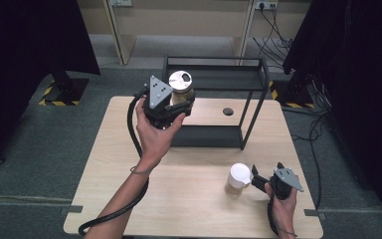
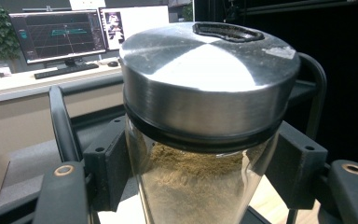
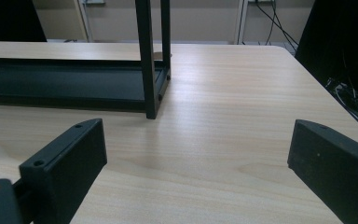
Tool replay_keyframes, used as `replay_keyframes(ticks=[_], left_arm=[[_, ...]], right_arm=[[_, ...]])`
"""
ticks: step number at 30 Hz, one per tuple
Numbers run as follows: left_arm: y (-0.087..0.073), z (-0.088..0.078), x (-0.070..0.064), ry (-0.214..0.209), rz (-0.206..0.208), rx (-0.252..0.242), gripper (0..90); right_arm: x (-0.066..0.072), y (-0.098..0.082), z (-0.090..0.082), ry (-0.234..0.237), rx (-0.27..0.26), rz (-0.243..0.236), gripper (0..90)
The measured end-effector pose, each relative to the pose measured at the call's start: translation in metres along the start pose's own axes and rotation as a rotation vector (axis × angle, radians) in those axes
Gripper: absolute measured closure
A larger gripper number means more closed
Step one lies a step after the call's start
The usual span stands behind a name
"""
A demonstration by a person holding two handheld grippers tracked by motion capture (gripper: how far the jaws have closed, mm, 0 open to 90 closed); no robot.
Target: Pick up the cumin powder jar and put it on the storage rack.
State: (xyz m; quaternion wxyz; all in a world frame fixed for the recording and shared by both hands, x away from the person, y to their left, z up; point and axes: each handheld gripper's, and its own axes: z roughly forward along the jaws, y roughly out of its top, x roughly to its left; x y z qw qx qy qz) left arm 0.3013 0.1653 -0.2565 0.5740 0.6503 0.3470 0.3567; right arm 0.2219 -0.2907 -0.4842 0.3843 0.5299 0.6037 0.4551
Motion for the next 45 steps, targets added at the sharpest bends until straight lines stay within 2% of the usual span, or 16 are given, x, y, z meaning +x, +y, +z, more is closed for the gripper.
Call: replay_keyframes(ticks=[5, 8, 17, 24, 32, 45], left_arm=[[0.008, 0.005, 0.002, 0.012, 0.001, -0.001, 30.4], [0.013, 0.007, 0.001, 0.030, 0.016, -0.004, 30.4], [0.027, 0.020, 0.007, 0.049, -0.016, -0.003, 30.4], [0.035, 0.033, 0.010, 0.075, -0.018, 0.022, 30.4], [0.045, 0.047, 0.009, 0.082, -0.012, 0.049, 30.4], [0.046, 0.063, 0.008, 0.094, -0.022, 0.075, 30.5]], right_arm=[[0.000, 0.000, 0.000, 0.000, -0.001, 0.000, 4.6], [0.000, 0.000, 0.000, 0.000, -0.002, 0.002, 4.6], [-0.001, 0.000, 0.000, 0.002, -0.002, 0.005, 4.6], [-0.001, 0.000, 0.000, 0.003, -0.001, 0.007, 4.6], [-0.001, -0.001, 0.000, 0.003, -0.004, 0.003, 4.6], [-0.002, -0.001, 0.000, 0.006, -0.005, 0.005, 4.6]])
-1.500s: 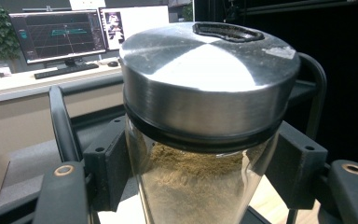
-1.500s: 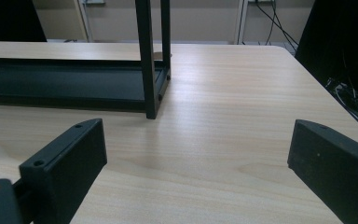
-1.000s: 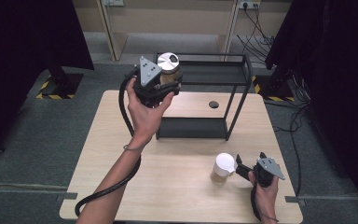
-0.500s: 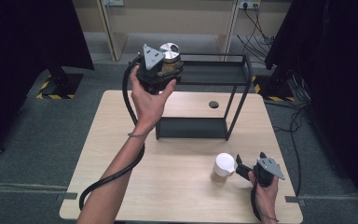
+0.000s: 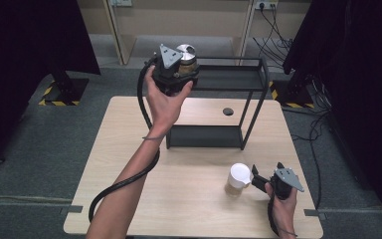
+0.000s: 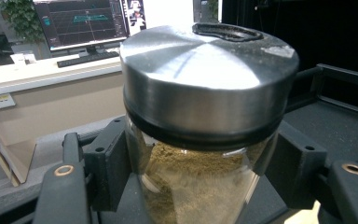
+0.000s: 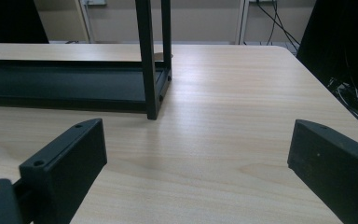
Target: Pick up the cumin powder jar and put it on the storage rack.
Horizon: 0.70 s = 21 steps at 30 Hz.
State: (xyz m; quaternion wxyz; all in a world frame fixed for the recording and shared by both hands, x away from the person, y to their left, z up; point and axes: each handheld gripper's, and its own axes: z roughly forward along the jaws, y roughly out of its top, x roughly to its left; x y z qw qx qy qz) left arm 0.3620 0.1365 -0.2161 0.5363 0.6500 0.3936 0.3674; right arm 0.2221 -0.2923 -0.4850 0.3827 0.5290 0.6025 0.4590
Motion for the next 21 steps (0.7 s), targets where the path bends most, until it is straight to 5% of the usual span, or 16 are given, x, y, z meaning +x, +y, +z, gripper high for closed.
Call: replay_keyframes(ticks=[10, 13, 21], left_arm=[[0.007, 0.012, 0.008, -0.008, -0.034, 0.029, 30.5], [0.009, 0.016, 0.016, -0.029, -0.072, 0.041, 30.5], [0.009, 0.018, 0.021, -0.042, -0.066, 0.040, 30.4]], right_arm=[[0.000, 0.000, 0.000, -0.001, -0.003, -0.002, 4.6], [0.000, 0.000, 0.000, 0.000, -0.002, -0.001, 4.6], [0.000, 0.000, 0.000, 0.000, -0.001, -0.004, 4.6]])
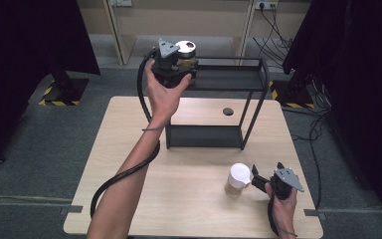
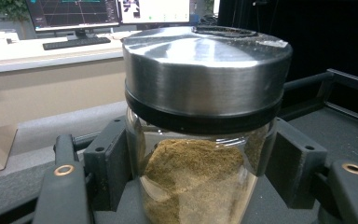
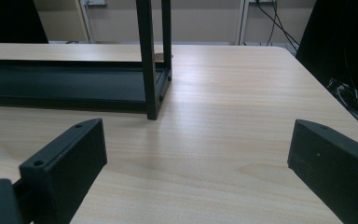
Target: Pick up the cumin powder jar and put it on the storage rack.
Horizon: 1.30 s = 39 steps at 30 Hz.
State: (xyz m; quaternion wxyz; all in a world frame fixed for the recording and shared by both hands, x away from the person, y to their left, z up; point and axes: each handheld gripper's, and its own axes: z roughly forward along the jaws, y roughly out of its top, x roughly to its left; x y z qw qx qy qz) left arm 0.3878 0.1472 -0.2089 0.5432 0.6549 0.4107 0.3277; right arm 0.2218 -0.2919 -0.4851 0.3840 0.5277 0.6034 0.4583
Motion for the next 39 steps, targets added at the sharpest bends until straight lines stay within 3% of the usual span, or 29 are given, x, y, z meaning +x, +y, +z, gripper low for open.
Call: replay_keyframes(ticks=[10, 13, 20, 24, 39], left_arm=[[-0.001, 0.000, -0.001, 0.001, 0.010, -0.005, 30.3], [-0.005, -0.002, -0.006, 0.020, 0.052, -0.035, 28.4], [-0.005, -0.009, -0.012, 0.033, 0.018, -0.081, 11.9], [-0.006, -0.012, -0.014, 0.039, 0.034, -0.100, 6.8], [-0.021, -0.040, -0.023, 0.021, 0.098, -0.189, 3.9]], right_arm=[[0.000, 0.000, 0.000, 0.000, -0.001, -0.002, 4.6], [0.000, 0.000, 0.000, 0.001, -0.001, -0.001, 4.6], [0.000, 0.000, 0.000, 0.000, -0.001, -0.001, 4.6], [0.000, 0.000, 0.000, 0.000, -0.001, -0.001, 4.6], [0.000, 0.000, 0.000, -0.001, 0.001, -0.001, 4.6]])
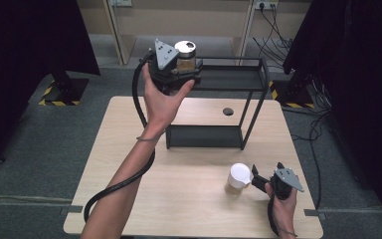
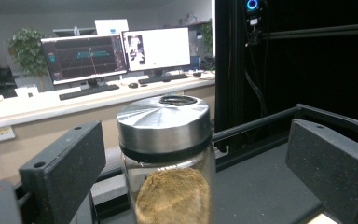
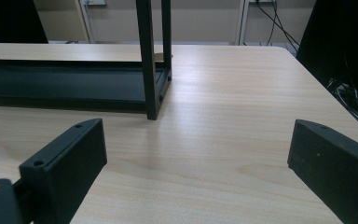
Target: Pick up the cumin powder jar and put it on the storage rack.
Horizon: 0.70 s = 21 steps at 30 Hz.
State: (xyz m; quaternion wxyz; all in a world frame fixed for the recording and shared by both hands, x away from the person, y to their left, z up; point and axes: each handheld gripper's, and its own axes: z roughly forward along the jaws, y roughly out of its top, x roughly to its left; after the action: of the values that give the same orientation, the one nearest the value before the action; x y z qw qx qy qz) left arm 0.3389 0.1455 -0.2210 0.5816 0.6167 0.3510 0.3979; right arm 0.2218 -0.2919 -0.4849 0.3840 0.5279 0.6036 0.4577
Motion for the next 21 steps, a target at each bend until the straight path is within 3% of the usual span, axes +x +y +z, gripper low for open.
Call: replay_keyframes(ticks=[14, 21], left_arm=[[-0.025, -0.030, -0.005, -0.032, 0.043, -0.053, 3.9], [-0.042, -0.043, -0.005, -0.047, 0.033, -0.065, 4.1]], right_arm=[[0.001, 0.000, 0.000, -0.003, -0.002, -0.002, 4.6], [0.001, 0.000, 0.000, -0.002, -0.001, -0.001, 4.6]])
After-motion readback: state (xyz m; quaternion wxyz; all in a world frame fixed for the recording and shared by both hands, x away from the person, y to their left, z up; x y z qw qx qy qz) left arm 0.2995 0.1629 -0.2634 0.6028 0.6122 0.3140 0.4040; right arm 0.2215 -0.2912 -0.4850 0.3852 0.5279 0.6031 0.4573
